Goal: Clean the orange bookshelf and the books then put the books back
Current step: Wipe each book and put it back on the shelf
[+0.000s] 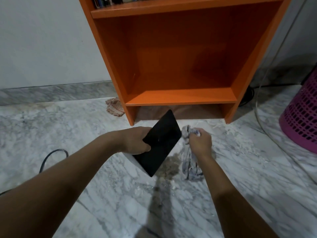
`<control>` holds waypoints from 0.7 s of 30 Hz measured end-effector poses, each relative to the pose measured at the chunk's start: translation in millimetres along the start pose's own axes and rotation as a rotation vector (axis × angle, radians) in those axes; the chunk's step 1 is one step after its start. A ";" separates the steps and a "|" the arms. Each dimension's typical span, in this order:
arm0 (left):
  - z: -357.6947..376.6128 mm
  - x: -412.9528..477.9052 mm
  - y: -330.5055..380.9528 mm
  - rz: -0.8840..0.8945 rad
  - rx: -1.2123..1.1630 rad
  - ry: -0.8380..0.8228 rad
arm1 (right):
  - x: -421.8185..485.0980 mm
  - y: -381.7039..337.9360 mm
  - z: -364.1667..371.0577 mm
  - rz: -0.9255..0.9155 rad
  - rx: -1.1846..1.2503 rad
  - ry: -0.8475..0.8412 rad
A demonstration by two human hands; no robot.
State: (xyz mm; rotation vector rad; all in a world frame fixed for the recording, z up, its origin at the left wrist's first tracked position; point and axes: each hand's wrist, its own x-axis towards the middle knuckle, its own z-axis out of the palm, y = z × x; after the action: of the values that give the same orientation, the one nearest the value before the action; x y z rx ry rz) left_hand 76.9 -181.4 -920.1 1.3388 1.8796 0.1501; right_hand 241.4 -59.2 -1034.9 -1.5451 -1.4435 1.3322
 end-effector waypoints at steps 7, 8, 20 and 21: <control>10.9 9.1 11.9 0.022 0.160 0.383 | -41.5 -41.7 10.1 0.008 0.012 -0.426; 14.9 10.4 16.0 0.060 0.169 0.429 | -44.0 -49.1 12.4 -0.017 0.021 -0.487; 12.3 5.8 43.2 -0.019 0.724 0.718 | -40.8 -137.1 -0.2 -0.184 -0.368 -0.289; 9.1 6.0 41.4 -0.027 0.769 0.695 | -43.3 -145.8 -7.5 -0.265 -0.477 -0.247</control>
State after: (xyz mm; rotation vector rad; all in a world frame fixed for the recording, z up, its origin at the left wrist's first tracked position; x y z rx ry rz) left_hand 112.9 -161.6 -908.1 1.9331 2.6988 -0.1700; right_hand 206.0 -70.4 -887.2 -1.4305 -2.1601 1.0977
